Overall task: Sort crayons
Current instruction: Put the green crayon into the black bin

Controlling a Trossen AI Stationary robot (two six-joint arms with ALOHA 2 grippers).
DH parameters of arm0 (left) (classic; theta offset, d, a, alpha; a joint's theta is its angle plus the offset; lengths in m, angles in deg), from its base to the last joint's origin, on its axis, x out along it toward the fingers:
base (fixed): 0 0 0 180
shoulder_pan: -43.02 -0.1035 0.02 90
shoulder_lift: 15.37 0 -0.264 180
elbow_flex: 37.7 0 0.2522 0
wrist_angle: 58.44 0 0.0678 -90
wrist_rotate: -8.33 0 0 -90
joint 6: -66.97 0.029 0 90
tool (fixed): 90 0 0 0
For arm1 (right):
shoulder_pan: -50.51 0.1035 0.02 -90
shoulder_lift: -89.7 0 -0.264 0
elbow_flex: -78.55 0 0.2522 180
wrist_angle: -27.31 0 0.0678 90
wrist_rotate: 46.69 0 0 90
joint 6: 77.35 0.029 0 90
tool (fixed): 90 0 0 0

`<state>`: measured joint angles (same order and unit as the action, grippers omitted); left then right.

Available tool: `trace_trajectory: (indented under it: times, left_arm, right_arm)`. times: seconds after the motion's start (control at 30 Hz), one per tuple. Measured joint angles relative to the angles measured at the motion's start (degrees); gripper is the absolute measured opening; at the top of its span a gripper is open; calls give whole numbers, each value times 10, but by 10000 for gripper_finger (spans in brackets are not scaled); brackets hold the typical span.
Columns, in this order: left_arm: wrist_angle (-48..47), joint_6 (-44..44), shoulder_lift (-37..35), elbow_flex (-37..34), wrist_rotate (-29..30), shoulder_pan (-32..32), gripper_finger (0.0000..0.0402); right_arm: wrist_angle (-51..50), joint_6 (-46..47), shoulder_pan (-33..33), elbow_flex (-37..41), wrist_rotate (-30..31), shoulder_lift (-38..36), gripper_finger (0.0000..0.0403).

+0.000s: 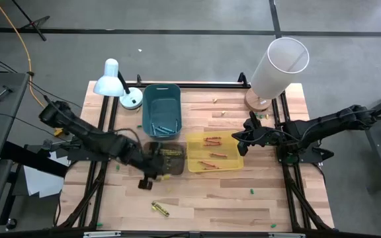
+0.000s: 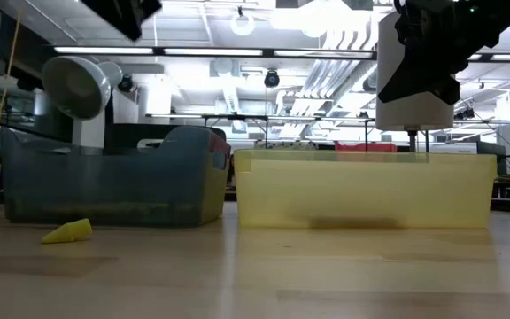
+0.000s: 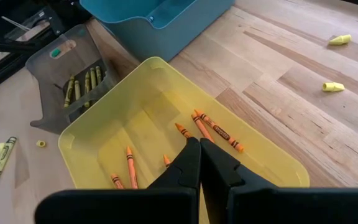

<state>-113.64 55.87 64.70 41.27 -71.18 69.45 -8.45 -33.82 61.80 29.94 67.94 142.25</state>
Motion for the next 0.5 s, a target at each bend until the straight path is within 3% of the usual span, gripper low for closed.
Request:
trace_trajectory:
  times: [0.27,0.5]
  left_arm:
    - [129,119,123,2,6,112,113]
    - [165,97,236,31,-17,158,113]
  right_arm:
    - [-2,0,0,0,0,0,0]
    - [-29,-30,0,0,-11,0,0]
